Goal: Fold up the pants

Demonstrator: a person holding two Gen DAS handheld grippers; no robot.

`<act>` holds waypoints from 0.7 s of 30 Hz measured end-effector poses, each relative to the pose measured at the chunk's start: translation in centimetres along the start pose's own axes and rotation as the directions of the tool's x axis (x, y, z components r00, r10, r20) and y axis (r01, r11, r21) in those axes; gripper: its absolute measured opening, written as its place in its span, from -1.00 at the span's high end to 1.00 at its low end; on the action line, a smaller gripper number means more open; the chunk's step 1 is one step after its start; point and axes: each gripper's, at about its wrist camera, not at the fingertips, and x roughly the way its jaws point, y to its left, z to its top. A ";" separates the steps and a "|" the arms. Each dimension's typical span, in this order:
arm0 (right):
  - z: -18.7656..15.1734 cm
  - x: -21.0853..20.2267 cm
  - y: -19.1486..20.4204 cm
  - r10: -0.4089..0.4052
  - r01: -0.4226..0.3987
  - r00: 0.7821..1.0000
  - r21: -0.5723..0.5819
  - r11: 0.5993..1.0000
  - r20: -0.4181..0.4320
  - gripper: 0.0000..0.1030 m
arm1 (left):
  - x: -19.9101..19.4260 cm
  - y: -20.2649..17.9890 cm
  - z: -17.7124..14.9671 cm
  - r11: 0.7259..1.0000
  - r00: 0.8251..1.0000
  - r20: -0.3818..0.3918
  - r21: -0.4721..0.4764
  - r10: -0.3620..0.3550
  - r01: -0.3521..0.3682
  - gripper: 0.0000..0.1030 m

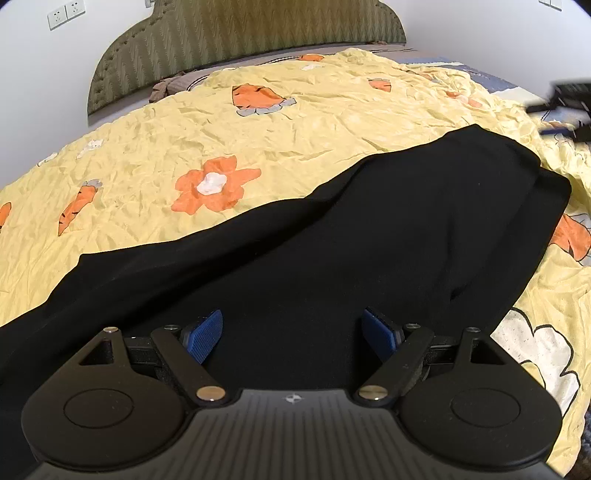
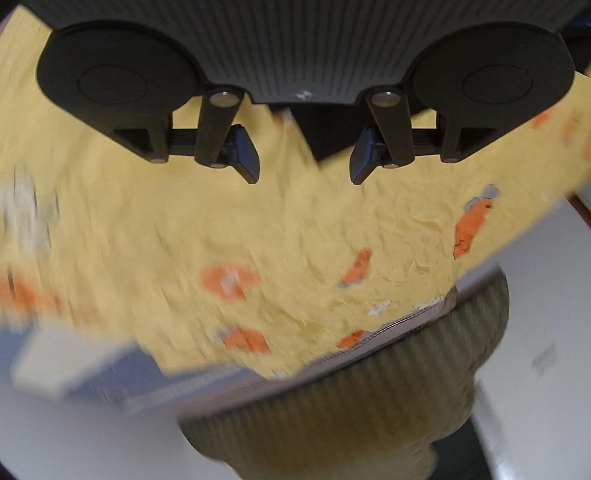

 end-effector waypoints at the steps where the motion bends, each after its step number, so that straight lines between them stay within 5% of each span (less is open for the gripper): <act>1: -1.1 -0.5 -1.6 0.043 -0.042 0.999 0.066 0.997 -0.010 -0.04 | -0.1 0.1 0.0 1.000 1.000 0.000 -0.007 0.000 0.000 -0.61; 6: -6.4 -1.1 -5.3 0.210 -0.188 0.977 0.301 0.935 -0.042 -0.03 | -0.9 0.2 -0.1 1.000 1.000 0.008 -0.023 0.013 -0.013 -0.60; 15: -8.8 1.9 -6.0 0.266 -0.214 0.962 0.445 0.869 -0.057 0.14 | -2.6 0.9 -0.4 0.998 0.999 0.018 -0.046 0.050 -0.049 -0.61; 17: -8.8 2.8 -5.7 0.242 -0.189 0.969 0.454 0.870 -0.059 0.40 | -2.9 1.1 -0.4 0.997 0.998 0.024 -0.054 0.056 -0.055 -0.60; 18: -8.7 2.9 -5.6 0.236 -0.186 0.970 0.457 0.870 -0.056 0.82 | -3.2 1.1 -0.4 0.996 0.997 0.031 -0.055 0.064 -0.063 -0.61; 21: -8.4 2.3 -4.8 0.238 -0.201 0.971 0.432 0.879 -0.032 0.88 | -3.8 1.5 -0.4 0.994 0.994 0.048 -0.059 0.100 -0.098 -0.61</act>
